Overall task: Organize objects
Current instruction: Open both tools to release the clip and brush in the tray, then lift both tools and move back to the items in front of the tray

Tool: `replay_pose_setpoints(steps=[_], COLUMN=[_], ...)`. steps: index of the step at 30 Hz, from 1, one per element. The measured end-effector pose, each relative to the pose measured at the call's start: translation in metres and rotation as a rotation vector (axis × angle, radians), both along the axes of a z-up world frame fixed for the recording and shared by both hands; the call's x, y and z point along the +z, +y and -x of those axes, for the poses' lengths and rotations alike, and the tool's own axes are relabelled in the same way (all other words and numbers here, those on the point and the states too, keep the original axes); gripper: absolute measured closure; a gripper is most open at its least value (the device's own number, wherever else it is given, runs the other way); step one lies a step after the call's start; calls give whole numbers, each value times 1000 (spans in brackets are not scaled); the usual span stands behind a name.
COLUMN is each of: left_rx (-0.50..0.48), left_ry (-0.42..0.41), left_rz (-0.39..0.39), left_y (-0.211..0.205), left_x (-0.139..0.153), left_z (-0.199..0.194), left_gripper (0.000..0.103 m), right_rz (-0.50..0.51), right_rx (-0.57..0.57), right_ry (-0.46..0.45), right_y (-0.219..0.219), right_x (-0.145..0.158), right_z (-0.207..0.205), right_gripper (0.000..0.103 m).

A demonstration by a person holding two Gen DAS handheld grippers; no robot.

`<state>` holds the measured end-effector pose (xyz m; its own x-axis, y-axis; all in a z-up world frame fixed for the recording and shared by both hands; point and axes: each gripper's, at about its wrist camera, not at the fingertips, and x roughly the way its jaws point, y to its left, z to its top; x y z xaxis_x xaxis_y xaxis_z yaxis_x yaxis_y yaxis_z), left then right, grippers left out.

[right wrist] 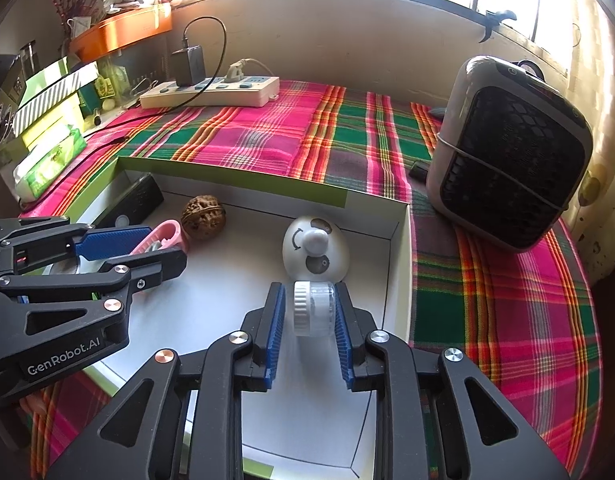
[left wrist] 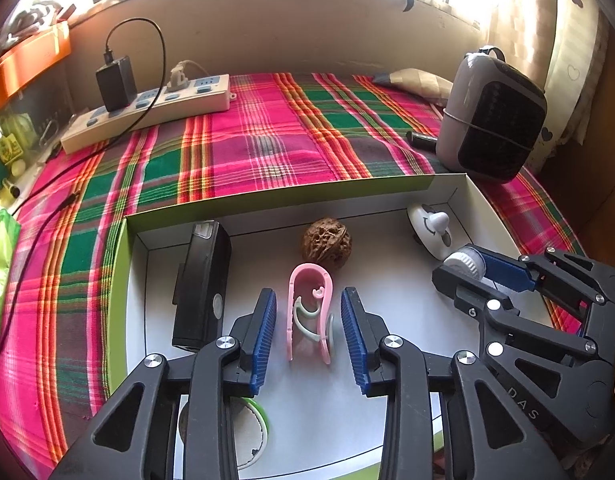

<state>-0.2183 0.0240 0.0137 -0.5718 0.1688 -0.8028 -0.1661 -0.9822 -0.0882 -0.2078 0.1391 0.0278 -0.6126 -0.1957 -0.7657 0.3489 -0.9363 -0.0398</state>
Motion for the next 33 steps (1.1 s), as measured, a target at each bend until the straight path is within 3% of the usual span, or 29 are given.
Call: replay_pose_setpoints(steps=[5,33], left_rx=[6,29], left_ry=[9,119], left_rz=[-6,-3], left_y=[-1,0], left_x=[3,36], left_z=[-4,-72], left_gripper=[69,69], right_rz=[0,66], right_rx=[-3,-42], right_ry=[8,81], right_y=[-1,8], right_x=[2,33], right_z=[-4,-57], right_gripper=[68,68])
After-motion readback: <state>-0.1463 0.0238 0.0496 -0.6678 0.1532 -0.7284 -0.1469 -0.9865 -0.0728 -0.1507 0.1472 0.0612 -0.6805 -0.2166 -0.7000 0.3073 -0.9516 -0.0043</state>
